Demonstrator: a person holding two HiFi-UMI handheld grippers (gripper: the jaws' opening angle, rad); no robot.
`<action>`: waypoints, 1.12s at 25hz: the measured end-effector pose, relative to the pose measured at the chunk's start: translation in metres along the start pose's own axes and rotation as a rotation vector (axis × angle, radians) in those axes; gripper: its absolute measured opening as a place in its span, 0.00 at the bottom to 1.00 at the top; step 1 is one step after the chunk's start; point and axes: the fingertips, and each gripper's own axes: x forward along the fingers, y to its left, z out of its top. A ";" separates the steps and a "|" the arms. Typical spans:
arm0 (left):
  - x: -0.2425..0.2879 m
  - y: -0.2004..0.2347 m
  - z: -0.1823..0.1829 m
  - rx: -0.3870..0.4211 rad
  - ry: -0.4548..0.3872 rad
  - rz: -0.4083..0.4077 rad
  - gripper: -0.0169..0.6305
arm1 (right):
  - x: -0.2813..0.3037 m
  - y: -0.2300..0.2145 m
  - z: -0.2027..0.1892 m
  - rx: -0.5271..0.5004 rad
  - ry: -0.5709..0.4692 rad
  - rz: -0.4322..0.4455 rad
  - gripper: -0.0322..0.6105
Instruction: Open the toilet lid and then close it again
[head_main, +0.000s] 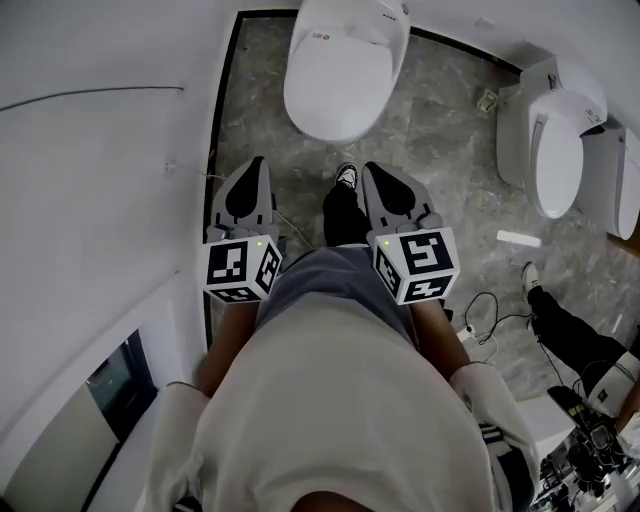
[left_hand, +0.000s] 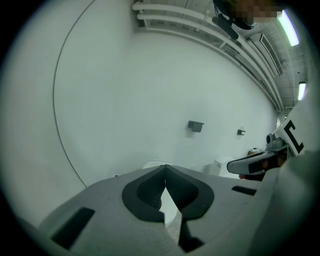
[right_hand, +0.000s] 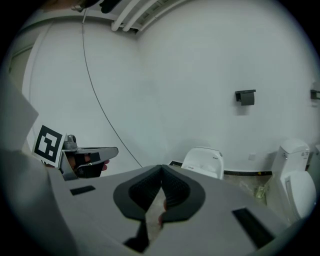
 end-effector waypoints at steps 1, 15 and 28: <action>0.013 0.001 0.005 0.005 0.008 -0.008 0.04 | 0.008 -0.007 0.006 0.008 -0.001 -0.005 0.06; 0.114 0.018 0.028 0.006 0.070 -0.064 0.04 | 0.070 -0.060 0.032 0.068 0.028 -0.048 0.06; 0.162 0.069 -0.003 -0.078 0.178 -0.124 0.04 | 0.113 -0.045 0.029 0.078 0.100 -0.093 0.06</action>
